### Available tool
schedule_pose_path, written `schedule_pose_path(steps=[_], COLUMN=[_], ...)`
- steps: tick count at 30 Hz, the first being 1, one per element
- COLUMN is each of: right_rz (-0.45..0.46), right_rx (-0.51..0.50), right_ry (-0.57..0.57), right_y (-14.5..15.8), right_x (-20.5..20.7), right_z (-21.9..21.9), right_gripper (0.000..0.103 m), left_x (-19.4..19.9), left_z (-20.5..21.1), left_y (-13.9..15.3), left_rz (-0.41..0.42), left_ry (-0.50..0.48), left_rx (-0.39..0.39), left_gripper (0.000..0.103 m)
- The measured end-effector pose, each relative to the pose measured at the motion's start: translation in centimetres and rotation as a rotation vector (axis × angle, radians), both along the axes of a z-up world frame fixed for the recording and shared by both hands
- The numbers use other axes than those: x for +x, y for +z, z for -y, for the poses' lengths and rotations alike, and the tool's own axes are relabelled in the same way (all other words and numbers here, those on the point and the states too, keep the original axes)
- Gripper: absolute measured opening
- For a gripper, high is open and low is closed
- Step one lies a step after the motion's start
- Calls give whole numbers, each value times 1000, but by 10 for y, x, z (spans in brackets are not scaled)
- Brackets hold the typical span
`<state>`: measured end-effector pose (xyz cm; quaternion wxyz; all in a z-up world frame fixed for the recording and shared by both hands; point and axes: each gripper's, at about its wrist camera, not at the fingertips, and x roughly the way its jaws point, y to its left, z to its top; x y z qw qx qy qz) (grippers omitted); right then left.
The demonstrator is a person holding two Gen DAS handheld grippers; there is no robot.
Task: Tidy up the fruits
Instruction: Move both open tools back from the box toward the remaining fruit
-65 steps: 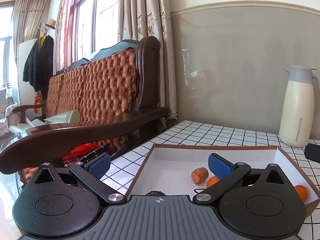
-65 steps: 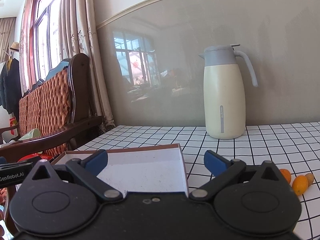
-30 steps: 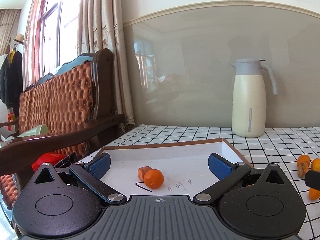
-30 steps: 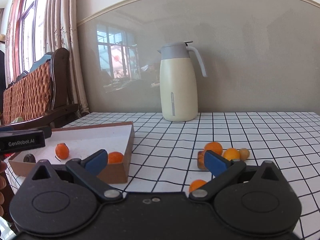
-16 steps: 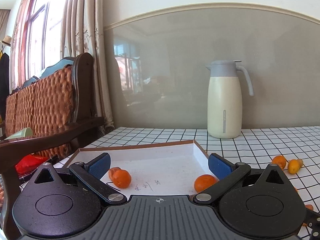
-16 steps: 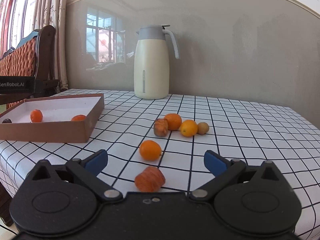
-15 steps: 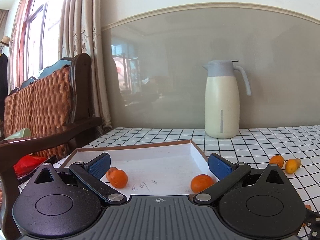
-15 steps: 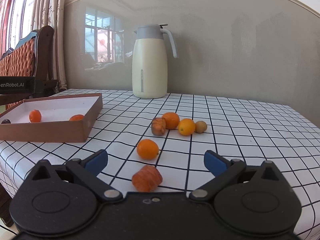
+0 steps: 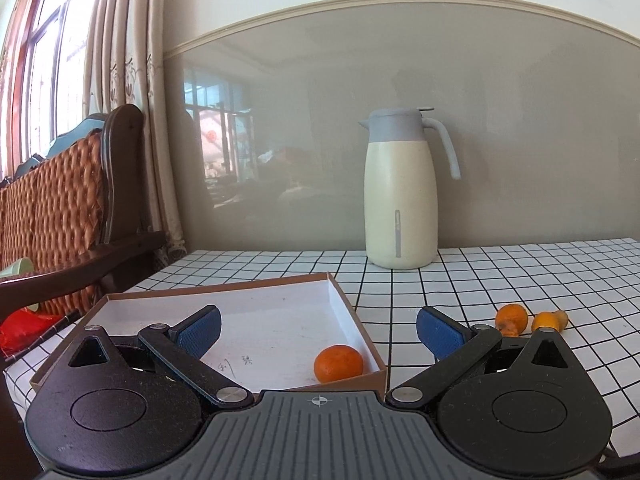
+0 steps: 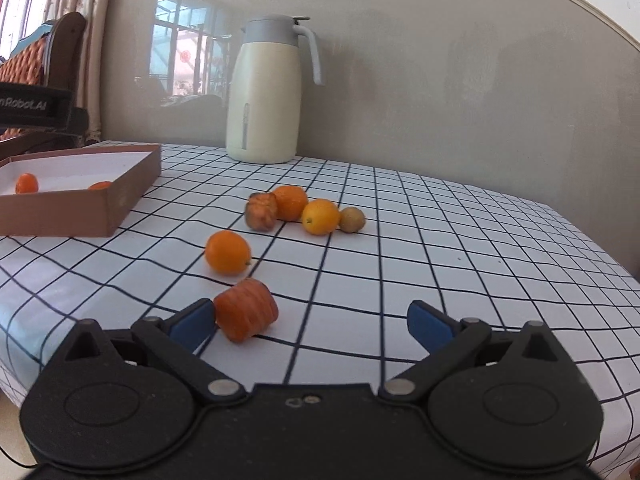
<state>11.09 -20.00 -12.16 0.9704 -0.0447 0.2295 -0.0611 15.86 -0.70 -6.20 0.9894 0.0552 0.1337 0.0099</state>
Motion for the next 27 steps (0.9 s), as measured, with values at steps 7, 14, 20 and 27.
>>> schedule_pose_path(steps=[7, 14, 20, 27], right_rz=[31, 51, 105, 47], right_rx=[76, 142, 199, 117], right_ry=[-124, -213, -168, -84], right_y=[8, 12, 22, 10], right_x=[13, 10, -5, 1], right_z=[45, 75, 75, 49], right_gripper=[97, 97, 97, 97], left_x=[2, 2, 1, 4], left_z=[19, 45, 62, 64], left_y=[-5, -15, -19, -19], left_rz=[-13, -35, -36, -45], left_ry=[-39, -97, -136, -126], left_rx=[11, 39, 80, 79], left_gripper=[103, 103, 103, 103])
